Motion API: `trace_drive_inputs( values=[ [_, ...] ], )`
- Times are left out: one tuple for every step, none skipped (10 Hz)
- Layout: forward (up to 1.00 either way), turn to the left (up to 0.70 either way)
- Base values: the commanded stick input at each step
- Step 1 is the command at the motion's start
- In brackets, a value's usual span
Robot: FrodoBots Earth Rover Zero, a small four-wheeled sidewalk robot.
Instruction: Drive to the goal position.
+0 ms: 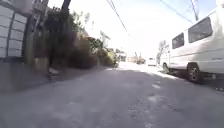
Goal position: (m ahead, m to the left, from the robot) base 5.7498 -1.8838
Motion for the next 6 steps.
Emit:
trace_drive_inputs(
  values=[
    [1.0, -0.01],
    [1.0, -0.01],
    [1.0, -0.01],
    [1.0, -0.01],
    [1.0, -0.01],
    [1.0, -0.01]
  ],
)
